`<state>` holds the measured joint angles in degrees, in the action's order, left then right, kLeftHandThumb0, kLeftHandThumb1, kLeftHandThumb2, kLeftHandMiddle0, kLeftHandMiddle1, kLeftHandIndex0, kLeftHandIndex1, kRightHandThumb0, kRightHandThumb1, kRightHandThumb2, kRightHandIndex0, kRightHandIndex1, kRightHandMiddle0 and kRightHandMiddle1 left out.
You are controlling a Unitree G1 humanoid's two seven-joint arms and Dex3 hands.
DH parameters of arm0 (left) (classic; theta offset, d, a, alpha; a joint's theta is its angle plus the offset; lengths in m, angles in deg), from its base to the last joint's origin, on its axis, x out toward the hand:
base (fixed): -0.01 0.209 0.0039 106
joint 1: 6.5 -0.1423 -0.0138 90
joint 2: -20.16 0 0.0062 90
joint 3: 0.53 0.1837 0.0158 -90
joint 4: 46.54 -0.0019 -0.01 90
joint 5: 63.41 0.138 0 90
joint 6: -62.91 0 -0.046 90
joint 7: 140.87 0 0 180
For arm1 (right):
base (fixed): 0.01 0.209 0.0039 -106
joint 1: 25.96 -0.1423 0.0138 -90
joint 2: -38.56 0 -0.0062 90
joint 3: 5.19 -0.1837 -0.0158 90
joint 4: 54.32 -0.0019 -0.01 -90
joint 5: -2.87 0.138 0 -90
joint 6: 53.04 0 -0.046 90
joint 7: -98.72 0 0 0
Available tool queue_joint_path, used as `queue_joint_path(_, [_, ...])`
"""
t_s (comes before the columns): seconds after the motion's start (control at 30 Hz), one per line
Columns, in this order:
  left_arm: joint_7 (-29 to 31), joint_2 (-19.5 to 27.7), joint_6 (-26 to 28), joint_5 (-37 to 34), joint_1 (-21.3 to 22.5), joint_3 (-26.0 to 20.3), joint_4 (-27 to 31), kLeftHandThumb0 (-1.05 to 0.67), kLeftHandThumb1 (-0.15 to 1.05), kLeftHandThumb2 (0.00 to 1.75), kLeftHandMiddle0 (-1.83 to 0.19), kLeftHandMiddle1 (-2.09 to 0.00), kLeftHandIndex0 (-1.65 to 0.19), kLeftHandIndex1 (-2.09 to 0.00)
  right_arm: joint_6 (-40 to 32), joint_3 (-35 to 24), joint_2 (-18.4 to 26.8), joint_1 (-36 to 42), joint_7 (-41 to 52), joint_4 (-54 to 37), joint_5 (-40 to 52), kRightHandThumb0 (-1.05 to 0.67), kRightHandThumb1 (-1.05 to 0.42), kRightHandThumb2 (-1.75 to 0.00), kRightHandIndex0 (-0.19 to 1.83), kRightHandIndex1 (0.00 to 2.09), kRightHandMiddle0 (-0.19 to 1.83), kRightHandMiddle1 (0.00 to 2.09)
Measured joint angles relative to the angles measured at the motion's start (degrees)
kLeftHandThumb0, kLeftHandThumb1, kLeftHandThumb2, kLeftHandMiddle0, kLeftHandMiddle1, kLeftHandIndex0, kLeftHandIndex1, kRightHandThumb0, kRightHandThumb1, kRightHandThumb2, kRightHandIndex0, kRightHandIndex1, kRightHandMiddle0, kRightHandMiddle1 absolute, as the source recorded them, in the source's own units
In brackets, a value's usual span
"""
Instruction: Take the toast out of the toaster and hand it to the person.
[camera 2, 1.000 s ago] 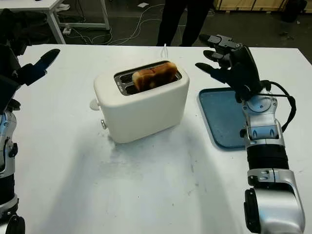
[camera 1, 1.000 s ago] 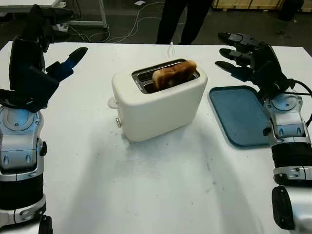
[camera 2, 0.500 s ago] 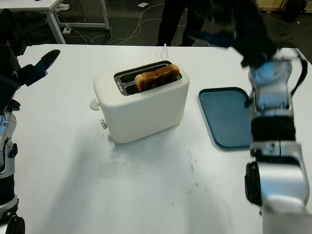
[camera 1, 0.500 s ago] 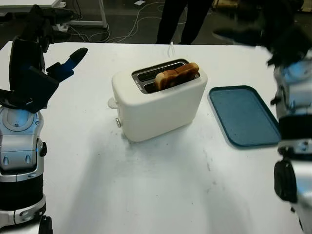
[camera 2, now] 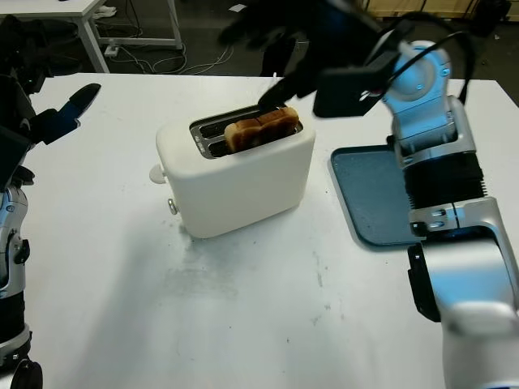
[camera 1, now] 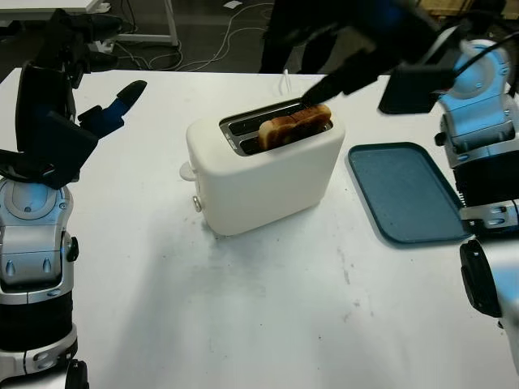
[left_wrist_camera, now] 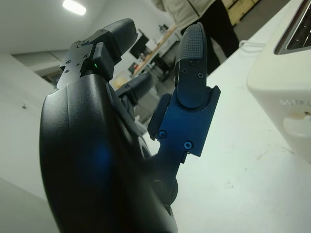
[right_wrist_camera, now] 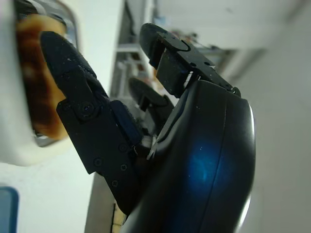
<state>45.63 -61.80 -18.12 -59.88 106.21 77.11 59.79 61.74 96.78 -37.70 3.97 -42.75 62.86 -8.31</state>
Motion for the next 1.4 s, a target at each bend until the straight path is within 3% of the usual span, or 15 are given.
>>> queue_joint_path(0.5, [0.0, 0.0, 0.2, 0.0, -0.3, -0.2, 0.1, -0.45, 0.76, 0.46, -0.03, -1.2, -0.12, -0.92, 0.4, 2.3, 0.0, 1.3, 2.7, -1.8, -3.3, -0.57, -0.66, -0.01, 0.41, 0.68, 0.73, 0.03])
queue_joint_path(1.07, [0.0, 0.0, 1.4, -0.5, -0.3, -0.2, 1.1, -0.45, 0.75, 0.45, -0.03, -1.19, -0.12, -0.91, 1.9, 4.2, -1.1, 1.3, -7.4, 9.2, -10.4, -0.45, -0.74, -0.01, 0.46, 0.62, 0.73, 0.02])
queue_joint_path(1.33, [0.0, 0.0, 1.8, -0.5, -0.3, -0.2, 1.2, -0.43, 0.75, 0.44, -0.03, -1.19, -0.12, -0.9, 2.6, 5.2, -1.2, 1.3, -8.9, 10.3, -11.2, -0.42, -0.75, -0.01, 0.57, 0.57, 0.76, 0.03])
queue_joint_path(1.4, [0.0, -0.1, 1.8, -0.4, -0.3, -0.2, 1.2, -0.44, 0.75, 0.44, -0.02, -1.18, -0.12, -0.9, 3.1, 5.6, -1.2, 1.3, -9.1, 10.3, -11.3, -0.4, -0.76, -0.01, 0.71, 0.62, 0.81, 0.05])
